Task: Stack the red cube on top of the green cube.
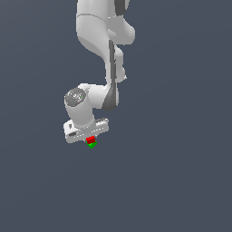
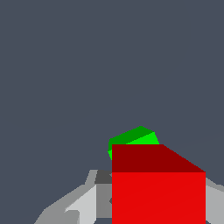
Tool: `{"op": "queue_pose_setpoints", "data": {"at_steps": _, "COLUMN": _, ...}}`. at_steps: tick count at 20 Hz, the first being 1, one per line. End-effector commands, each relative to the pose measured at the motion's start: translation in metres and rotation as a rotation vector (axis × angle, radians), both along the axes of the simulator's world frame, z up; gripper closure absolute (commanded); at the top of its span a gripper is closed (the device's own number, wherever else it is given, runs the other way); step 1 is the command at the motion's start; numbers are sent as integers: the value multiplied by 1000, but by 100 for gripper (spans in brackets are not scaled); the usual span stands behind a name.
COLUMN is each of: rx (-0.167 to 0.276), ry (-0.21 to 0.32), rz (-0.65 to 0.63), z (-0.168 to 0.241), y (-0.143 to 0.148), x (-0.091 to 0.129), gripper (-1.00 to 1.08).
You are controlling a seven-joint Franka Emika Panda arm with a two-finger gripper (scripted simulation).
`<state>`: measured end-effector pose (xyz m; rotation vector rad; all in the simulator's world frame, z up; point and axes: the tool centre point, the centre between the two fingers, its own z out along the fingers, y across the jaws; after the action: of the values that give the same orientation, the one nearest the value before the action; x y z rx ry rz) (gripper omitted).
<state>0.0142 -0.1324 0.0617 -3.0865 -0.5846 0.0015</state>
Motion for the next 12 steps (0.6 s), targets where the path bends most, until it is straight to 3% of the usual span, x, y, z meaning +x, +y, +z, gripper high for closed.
{"op": "queue_pose_setpoints", "data": {"at_steps": 1, "rx": 0, "ry": -1, "rz": 0, "z": -1, "y": -1, "x": 3, "gripper": 108}}
{"op": "queue_pose_setpoints", "data": {"at_steps": 3, "rx": 0, "ry": -1, "rz": 0, "z": -1, "y": -1, "x": 4, "gripper": 108}}
{"op": "queue_pose_setpoints", "data": {"at_steps": 4, "rx": 0, "ry": -1, "rz": 0, "z": -1, "y": -1, "x": 4, "gripper": -92}}
{"op": "queue_pose_setpoints", "data": {"at_steps": 12, "rx": 0, "ry": -1, "rz": 0, "z": -1, "y": -1, "x": 4, "gripper": -92}}
